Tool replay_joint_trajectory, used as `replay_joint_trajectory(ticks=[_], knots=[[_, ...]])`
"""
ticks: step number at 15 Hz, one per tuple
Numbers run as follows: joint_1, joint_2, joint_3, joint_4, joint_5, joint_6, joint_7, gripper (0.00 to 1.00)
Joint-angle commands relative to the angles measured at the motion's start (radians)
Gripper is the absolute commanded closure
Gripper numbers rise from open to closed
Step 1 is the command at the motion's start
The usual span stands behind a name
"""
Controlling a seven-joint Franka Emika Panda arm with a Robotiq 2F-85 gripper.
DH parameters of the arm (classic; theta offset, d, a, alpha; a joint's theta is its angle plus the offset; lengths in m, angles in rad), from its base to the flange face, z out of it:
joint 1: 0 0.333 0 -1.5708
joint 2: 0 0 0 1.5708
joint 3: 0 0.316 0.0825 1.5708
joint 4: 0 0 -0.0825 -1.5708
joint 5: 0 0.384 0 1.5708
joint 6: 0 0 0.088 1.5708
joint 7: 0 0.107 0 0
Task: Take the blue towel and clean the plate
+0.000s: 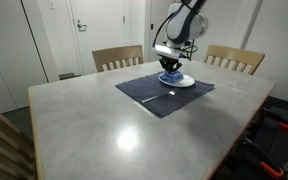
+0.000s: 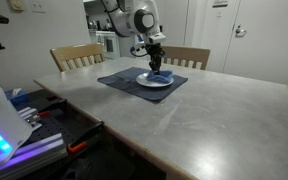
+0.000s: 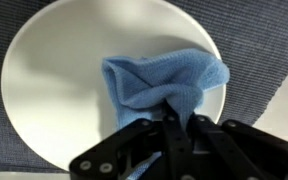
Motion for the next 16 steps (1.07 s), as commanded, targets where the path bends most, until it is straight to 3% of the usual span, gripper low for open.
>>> replay_joint_trajectory(ticks=[1,4,10,13,16], knots=[[0.083,0.016,-0.101,-0.017,-0.059,0.015,0.122,0.98],[0.061,-0.006,-0.072,-0.02,-0.053,-0.099,0.126,0.98],[-0.045,-0.055,0.062,-0.014,0.004,-0.293,-0.009,0.98],[-0.081,-0.045,0.107,-0.009,0.043,-0.262,-0.078,0.98],[-0.065,-0.034,0.091,-0.021,0.026,-0.144,-0.055,0.98]])
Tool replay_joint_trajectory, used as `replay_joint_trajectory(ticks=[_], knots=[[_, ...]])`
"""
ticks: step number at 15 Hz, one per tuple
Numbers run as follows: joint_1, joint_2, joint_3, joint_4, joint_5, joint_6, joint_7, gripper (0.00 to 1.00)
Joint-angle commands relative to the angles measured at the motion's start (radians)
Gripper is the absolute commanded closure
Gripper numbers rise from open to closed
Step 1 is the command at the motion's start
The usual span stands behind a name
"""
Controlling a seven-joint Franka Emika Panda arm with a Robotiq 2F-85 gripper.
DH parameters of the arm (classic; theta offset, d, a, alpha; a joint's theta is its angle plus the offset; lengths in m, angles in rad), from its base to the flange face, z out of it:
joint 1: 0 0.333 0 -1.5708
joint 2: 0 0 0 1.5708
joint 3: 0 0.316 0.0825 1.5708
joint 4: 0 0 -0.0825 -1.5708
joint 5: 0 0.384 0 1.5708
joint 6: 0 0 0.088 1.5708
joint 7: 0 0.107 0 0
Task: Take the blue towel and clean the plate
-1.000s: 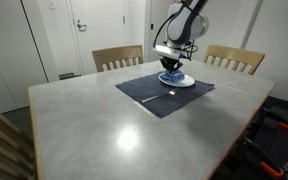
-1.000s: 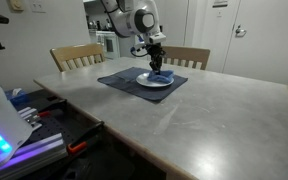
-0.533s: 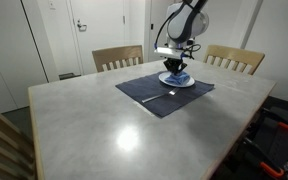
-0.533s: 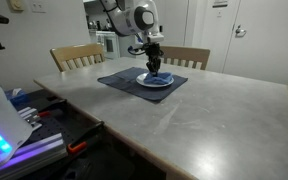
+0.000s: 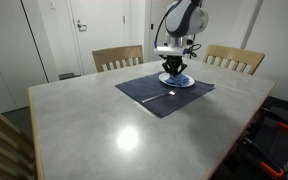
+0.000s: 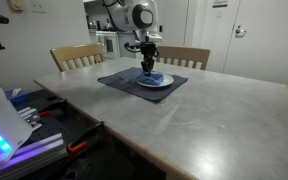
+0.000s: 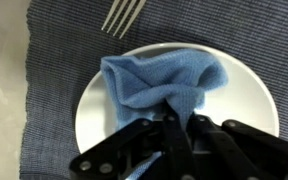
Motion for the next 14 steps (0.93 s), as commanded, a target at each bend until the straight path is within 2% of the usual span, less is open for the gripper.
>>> replay_joint_trajectory(ticks=[1,5,6,8,11,14], knots=[[0.001,0.013,-0.002,-0.022,0.002,0.145,0.003,0.98],[0.068,0.019,-0.087,-0.065,-0.037,0.334,0.105,0.98],[0.086,0.023,-0.113,-0.07,-0.043,0.349,0.128,0.98],[0.126,0.019,-0.166,-0.078,-0.061,0.303,0.175,0.98],[0.136,0.003,-0.183,-0.076,-0.087,0.15,0.199,0.98],[0.07,-0.026,-0.106,-0.078,-0.069,0.066,0.123,0.98]])
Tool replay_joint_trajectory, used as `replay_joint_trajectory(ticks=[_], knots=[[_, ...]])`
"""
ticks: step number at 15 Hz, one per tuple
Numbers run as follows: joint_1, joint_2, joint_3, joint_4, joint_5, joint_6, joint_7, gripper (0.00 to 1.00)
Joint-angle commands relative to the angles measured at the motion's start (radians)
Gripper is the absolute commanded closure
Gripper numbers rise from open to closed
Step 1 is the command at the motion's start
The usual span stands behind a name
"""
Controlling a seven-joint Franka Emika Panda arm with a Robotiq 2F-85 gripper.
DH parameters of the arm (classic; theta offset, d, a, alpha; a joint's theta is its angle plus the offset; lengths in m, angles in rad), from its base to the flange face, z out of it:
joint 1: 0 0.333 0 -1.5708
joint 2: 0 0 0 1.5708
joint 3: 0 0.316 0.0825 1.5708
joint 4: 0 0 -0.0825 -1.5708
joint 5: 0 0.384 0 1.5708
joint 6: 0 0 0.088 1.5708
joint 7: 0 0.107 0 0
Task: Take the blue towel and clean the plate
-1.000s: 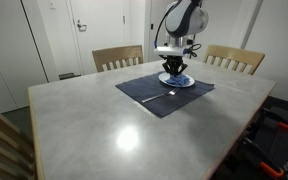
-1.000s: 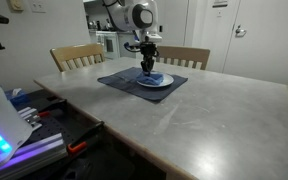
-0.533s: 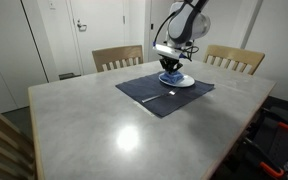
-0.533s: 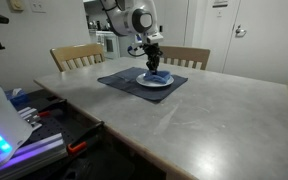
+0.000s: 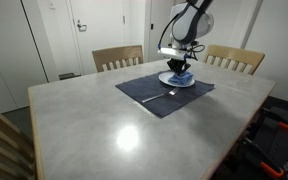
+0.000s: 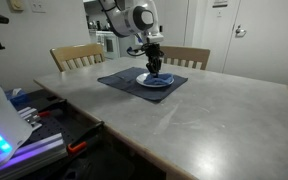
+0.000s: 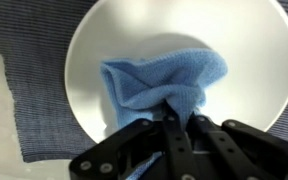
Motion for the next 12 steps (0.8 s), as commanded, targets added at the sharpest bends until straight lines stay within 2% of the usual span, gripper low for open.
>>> replay_joint_trajectory(ticks=[1,5,7,8,12], knots=[[-0.084,-0.041,0.099,-0.02,0.031,-0.082,-0.095,0.98],[-0.22,-0.061,0.254,-0.049,0.195,0.01,-0.326,0.98],[-0.252,-0.06,0.287,-0.054,0.273,0.049,-0.404,0.98],[-0.253,-0.055,0.288,-0.055,0.294,0.077,-0.427,0.98],[-0.171,-0.038,0.203,-0.07,0.248,0.201,-0.363,0.98]])
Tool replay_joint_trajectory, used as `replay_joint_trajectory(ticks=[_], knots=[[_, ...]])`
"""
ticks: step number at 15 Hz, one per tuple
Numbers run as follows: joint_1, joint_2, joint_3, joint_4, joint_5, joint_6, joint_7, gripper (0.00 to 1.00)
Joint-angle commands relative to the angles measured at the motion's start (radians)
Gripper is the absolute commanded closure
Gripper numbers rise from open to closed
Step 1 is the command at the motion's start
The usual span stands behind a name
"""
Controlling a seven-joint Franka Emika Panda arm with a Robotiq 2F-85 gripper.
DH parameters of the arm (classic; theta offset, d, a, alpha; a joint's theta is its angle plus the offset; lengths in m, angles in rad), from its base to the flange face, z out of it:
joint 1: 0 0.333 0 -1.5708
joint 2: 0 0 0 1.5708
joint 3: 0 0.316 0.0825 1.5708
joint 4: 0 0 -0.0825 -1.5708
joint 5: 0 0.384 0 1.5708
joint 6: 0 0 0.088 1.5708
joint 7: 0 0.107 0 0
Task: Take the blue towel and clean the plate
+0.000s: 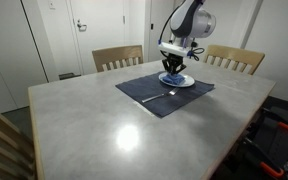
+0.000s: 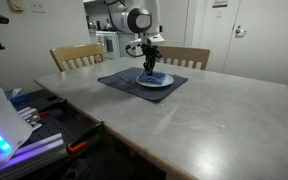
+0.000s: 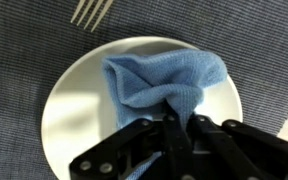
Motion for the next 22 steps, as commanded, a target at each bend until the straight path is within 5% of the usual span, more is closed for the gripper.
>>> replay_joint_trajectory(ticks=[1,6,11,22], knots=[[0.064,0.009,-0.064,-0.034,-0.015,0.124,0.035,0.98],[0.147,0.011,-0.149,-0.061,-0.028,0.229,0.09,0.98],[0.15,-0.009,-0.128,-0.019,-0.023,0.288,0.017,0.98],[0.087,0.063,0.153,0.201,0.027,0.158,-0.289,0.98]])
